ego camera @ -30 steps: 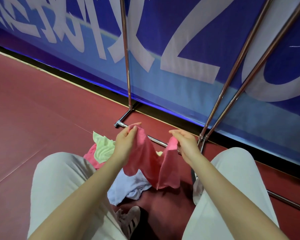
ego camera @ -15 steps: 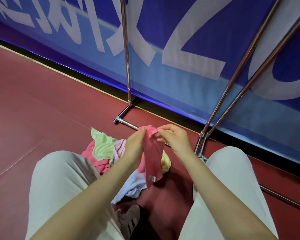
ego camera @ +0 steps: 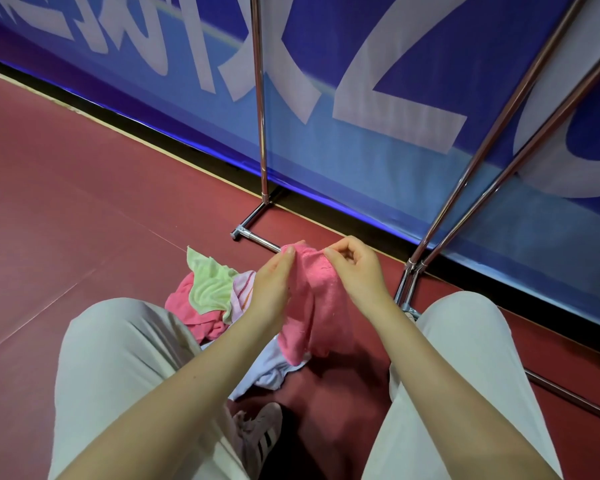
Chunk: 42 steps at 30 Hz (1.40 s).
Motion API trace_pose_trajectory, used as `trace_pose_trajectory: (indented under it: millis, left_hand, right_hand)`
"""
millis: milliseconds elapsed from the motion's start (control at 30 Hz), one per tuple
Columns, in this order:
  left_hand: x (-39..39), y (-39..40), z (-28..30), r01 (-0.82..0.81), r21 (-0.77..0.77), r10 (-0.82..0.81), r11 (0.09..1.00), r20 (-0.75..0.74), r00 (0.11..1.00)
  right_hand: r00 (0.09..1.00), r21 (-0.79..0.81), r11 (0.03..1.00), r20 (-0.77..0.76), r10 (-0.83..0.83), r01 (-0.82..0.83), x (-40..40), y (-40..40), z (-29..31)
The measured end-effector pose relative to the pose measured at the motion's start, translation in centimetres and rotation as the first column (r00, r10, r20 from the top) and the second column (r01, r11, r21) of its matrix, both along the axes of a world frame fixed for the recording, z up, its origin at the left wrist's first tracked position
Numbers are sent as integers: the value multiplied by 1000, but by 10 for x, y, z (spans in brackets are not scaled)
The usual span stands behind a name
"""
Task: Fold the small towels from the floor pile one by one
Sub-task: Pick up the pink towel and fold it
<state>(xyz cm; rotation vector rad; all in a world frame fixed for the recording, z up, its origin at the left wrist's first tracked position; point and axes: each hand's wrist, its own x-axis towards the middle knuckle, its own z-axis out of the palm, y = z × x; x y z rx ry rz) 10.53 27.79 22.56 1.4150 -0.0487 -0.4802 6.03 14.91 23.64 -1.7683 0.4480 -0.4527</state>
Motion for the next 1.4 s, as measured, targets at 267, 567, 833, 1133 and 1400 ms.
trace_pose_trajectory:
  millis: [267,567,833,1133,1400]
  left_hand:
    - [-1,-2,9,-35,-68,35,997,-7,999]
    - [0,1,5,11,-65,-14,998,-56,998]
    - [4,-1,10,-6,-259,-81,966,-322,943]
    - [-3,-5,17,-1,-281,-116,960,-397,910]
    - [-8,-6,16,25,-277,-142,961,-412,900]
  right_hand:
    - [995,-220,971,-4,99,-98,-2,-2,-4]
    - [993,-310,944,-43,107,-115,-1,-3,-7]
    - [988,-95,984,-38,147,-150,-1,4,1]
    - [998,147,987,-9,69,-67,2,9,3]
    - [998,20,999,-60,-35,37,6,11,-11]
